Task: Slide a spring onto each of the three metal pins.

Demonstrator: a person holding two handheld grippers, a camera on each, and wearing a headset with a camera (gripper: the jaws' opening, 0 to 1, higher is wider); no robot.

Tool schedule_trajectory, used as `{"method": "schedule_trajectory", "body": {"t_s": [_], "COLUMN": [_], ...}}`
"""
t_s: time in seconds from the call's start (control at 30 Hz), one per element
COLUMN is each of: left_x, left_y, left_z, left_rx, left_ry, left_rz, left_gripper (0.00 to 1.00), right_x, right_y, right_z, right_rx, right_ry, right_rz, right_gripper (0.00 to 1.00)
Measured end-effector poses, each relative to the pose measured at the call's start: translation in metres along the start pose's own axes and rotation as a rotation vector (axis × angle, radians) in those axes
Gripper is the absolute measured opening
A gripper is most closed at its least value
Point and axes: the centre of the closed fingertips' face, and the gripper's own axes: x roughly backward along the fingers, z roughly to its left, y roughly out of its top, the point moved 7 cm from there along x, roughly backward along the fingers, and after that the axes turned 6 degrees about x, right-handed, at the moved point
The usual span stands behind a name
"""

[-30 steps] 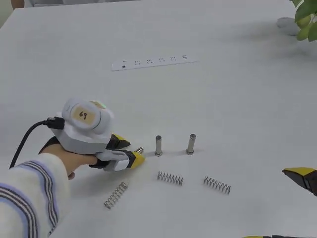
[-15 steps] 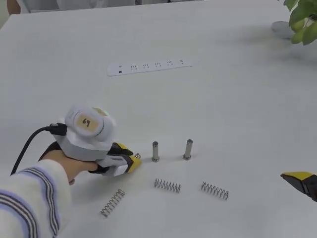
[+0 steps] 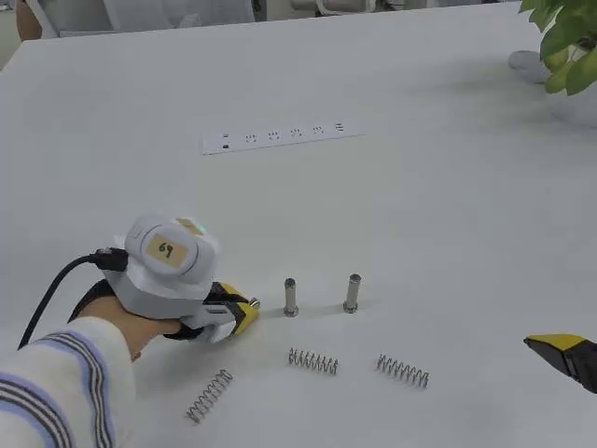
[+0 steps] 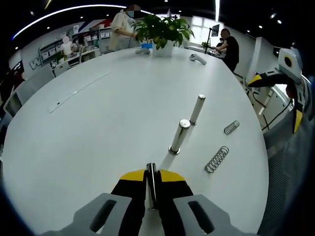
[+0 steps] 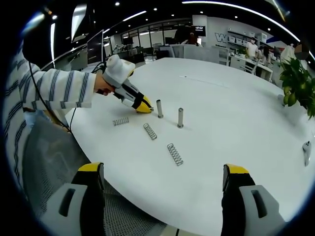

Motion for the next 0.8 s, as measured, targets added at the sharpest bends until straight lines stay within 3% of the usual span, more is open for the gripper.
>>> {"method": "schedule_trajectory", "body": {"t_s": [0.1, 0.33, 0.5, 0.6, 0.7, 0.8], "left_x": [-0.0011, -0.0017, -0.002, -0.0025, -0.0023, -0.0025], "left_y": [0.0003, -0.0002, -0.0007, -0.0005, -0.0007, -0.001], "left_z": [0.0004, 0.002, 0.0036, 0.003, 0.0025, 0.0022], "left_rx": [-0.034, -0.018, 0.031, 0.023, 0.067, 0.056], "left_ry": [0.008, 0.022, 0.034, 0.033, 0.044, 0.041], "left_rz": [0.004, 0.006, -0.004, 0.002, 0.002, 0.004], "left_gripper": [0.02, 0.02, 0.01, 0.01, 0.0, 0.0], "right_x": [-0.0012, -0.0031, -0.0038, -0.0037, -0.0044, -0.0045], "right_y": [0.0001, 0.0018, 0.0016, 0.0014, 0.0014, 0.0026], "right_z": [0.0004, 0.0032, 0.003, 0.0029, 0.0026, 0.0016], "right_rx": [0.003, 0.021, 0.027, 0.029, 0.047, 0.049], "right_ry": [0.007, 0.027, 0.035, 0.04, 0.049, 0.045], "right_rz": [0.003, 0.004, 0.001, 0.001, 0.008, 0.001], "right_gripper": [1.0, 1.0, 1.0, 1.0, 1.0, 1.0]}}
